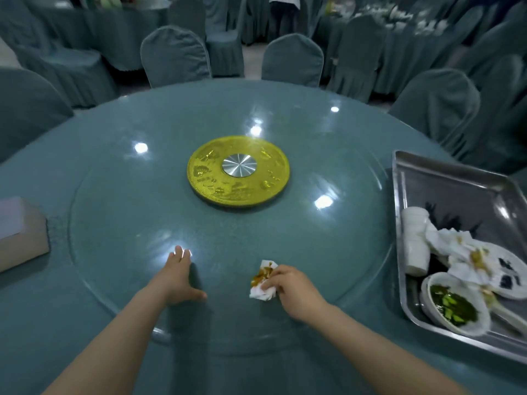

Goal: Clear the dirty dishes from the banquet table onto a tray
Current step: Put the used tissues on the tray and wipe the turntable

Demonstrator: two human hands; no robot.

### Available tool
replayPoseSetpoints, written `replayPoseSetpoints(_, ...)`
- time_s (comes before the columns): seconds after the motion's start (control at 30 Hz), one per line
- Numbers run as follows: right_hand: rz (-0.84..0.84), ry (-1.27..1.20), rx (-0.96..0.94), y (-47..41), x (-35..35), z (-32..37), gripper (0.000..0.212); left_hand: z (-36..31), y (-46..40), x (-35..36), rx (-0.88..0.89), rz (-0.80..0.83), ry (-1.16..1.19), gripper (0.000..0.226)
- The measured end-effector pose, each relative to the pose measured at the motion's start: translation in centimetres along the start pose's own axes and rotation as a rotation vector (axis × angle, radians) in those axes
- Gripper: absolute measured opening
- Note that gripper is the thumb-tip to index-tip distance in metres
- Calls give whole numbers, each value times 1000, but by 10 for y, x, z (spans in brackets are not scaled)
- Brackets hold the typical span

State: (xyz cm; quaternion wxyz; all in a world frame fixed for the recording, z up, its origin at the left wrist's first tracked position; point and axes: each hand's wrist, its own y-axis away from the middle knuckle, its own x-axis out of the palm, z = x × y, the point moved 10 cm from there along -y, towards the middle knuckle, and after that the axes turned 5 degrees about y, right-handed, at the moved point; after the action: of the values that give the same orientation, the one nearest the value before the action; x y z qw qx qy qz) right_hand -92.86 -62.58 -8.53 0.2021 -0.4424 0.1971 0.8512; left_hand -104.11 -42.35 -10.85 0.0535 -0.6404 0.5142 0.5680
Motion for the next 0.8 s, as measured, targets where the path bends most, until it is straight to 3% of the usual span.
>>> replayPoseSetpoints(0.27,-280,-47,351,87,-108,-101,35,-66,30,-5,100,-180,30,89)
replayPoseSetpoints(0.37,-381,-74,460,129,-136,-136,29,-119,40,-2,157,-256,76,79)
replayPoseSetpoints(0.6,-640,-121,634,231,-189,-209,22,-261,71,30,404,-253,137,69)
replayPoseSetpoints(0.8,-633,-99,719,281,-188,-263,22,-344,95,70,517,-227,100,62)
